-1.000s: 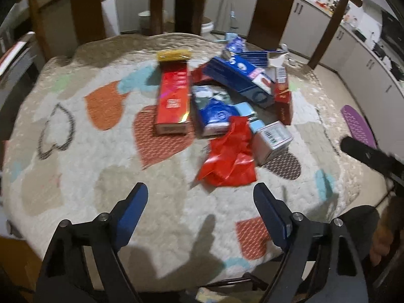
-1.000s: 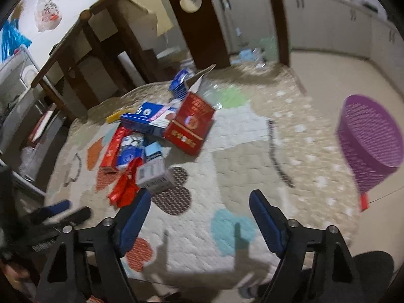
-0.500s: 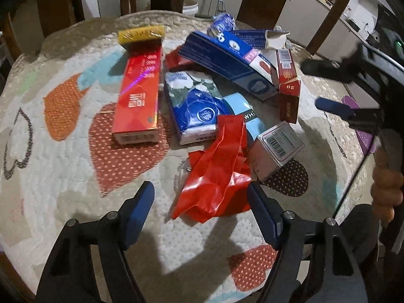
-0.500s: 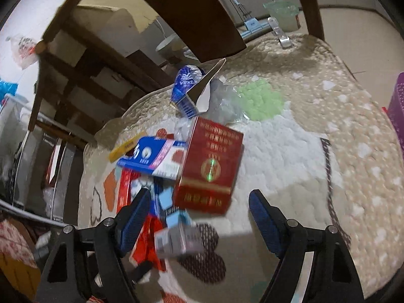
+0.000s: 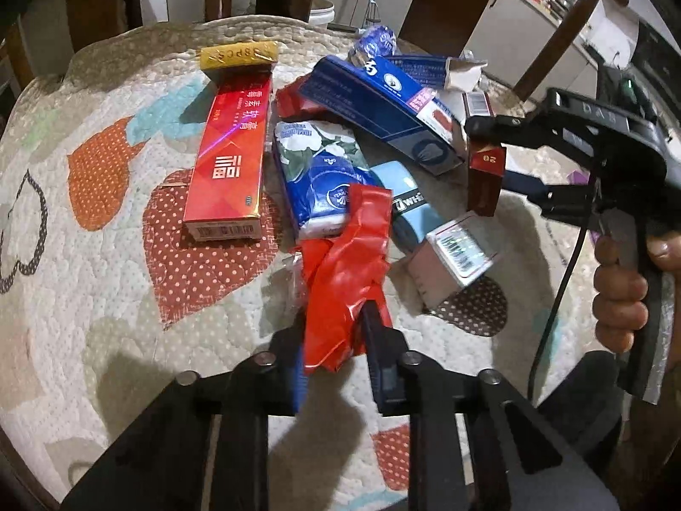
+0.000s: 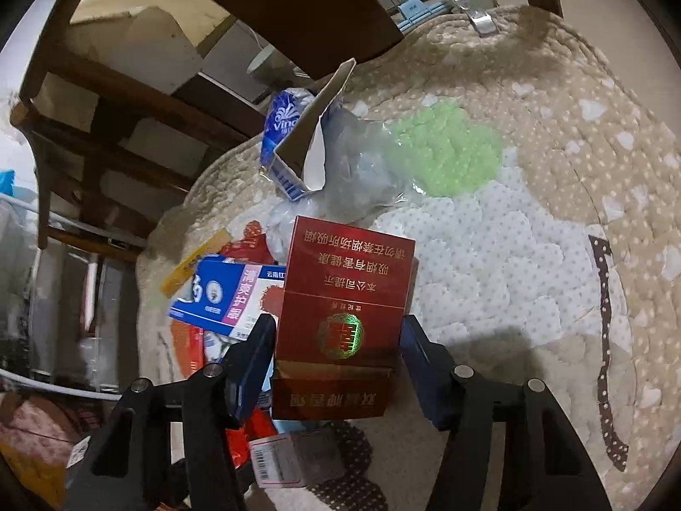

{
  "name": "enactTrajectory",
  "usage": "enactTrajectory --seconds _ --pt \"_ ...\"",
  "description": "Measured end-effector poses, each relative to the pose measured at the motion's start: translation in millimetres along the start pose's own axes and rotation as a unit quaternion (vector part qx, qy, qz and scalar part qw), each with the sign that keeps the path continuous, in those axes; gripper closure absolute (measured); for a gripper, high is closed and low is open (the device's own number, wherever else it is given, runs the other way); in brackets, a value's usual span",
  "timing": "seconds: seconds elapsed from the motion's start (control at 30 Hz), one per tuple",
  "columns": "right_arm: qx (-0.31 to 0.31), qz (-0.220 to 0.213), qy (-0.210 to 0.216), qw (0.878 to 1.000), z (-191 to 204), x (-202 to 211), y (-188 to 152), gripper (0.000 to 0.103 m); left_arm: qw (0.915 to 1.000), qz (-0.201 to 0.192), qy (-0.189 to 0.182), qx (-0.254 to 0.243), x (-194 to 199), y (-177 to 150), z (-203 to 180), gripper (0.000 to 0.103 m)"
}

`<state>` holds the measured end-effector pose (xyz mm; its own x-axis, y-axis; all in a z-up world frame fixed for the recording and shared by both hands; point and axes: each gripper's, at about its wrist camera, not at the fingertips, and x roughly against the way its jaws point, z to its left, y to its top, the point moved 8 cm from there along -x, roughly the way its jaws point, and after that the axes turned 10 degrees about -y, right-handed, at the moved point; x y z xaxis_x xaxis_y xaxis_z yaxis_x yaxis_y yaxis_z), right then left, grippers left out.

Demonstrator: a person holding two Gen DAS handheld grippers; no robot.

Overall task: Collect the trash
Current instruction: 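Grasp the red plastic wrapper with the left tool while the right tool grasps the red cigarette box, then carry the red wrapper and red box to the purple wastebasket and release both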

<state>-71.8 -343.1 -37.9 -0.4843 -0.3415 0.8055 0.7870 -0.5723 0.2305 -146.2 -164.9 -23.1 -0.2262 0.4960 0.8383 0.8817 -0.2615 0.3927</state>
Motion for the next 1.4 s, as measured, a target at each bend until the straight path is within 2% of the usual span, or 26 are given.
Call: enactTrajectory --seconds 0.03,0.1,0.3,0.5,0.7,0.9,1.07,1.17,1.4 --pt "-0.006 0.000 0.010 1.000 -1 3 -1 0.041 1.0000 -0.002 -0.002 0.000 3 -1 -2 0.090" --pt "-0.010 -0.007 0.022 1.000 -3 14 -2 0.041 1.0000 -0.007 -0.003 -0.006 8 -3 -8 0.093" --pt "-0.014 -0.033 0.037 0.999 -16 49 -11 0.041 0.9993 -0.029 -0.001 -0.023 29 -5 -27 0.096" --pt "-0.014 -0.075 0.024 0.997 -48 89 -17 0.041 0.9979 -0.046 -0.006 -0.045 51 5 -53 0.096" --pt "-0.008 -0.146 -0.006 0.989 -93 131 -4 0.041 0.9956 -0.044 -0.013 -0.082 54 22 -95 0.096" --pt "-0.036 -0.224 -0.039 0.973 -157 177 16 0.041 0.9889 -0.039 -0.040 -0.137 34 49 -164 0.096" --pt "-0.062 -0.277 -0.102 0.953 -221 209 37 0.040 0.9799 -0.035 -0.069 -0.184 3 76 -232 0.096" --pt "-0.083 -0.307 -0.135 0.938 -260 222 47 0.040 0.9743 -0.030 -0.082 -0.208 -28 91 -270 0.096" --pt "-0.145 -0.307 -0.156 0.928 -327 234 57 0.040 0.9618 0.024 -0.126 -0.242 -113 101 -352 0.096"
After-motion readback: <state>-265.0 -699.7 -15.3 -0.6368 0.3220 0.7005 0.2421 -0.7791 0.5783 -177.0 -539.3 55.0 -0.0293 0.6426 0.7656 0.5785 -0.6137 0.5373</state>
